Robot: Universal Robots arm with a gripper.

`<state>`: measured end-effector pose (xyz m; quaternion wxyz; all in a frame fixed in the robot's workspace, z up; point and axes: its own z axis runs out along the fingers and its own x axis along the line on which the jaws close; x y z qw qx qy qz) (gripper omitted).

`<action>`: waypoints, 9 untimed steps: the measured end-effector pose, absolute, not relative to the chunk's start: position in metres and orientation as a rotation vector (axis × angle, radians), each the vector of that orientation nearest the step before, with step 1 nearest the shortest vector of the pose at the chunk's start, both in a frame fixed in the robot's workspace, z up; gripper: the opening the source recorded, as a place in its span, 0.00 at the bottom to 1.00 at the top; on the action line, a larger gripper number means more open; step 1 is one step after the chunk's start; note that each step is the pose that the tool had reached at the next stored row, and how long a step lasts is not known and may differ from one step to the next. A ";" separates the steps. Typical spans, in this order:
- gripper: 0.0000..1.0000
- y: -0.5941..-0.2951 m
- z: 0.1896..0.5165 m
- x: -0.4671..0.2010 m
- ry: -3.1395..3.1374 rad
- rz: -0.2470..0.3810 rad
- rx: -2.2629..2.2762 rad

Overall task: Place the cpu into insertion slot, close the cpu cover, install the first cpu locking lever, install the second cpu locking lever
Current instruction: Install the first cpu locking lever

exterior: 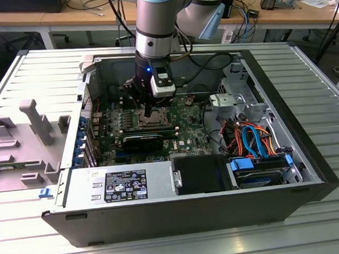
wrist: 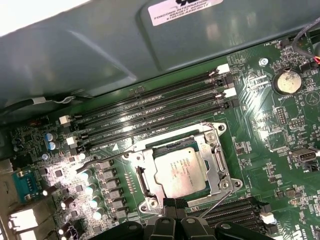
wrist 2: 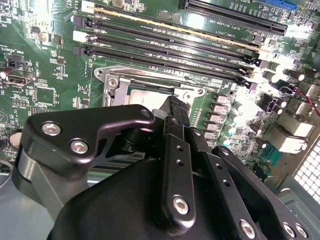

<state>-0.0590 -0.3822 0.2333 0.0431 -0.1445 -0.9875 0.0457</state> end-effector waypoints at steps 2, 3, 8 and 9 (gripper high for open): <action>0.11 -0.382 0.233 -0.059 -3.020 0.140 -0.440; 0.11 -0.382 0.233 -0.059 -3.021 0.140 -0.438; 0.11 -0.382 0.233 -0.059 -3.022 0.140 -0.431; 0.11 -0.382 0.233 -0.059 -3.022 0.140 -0.430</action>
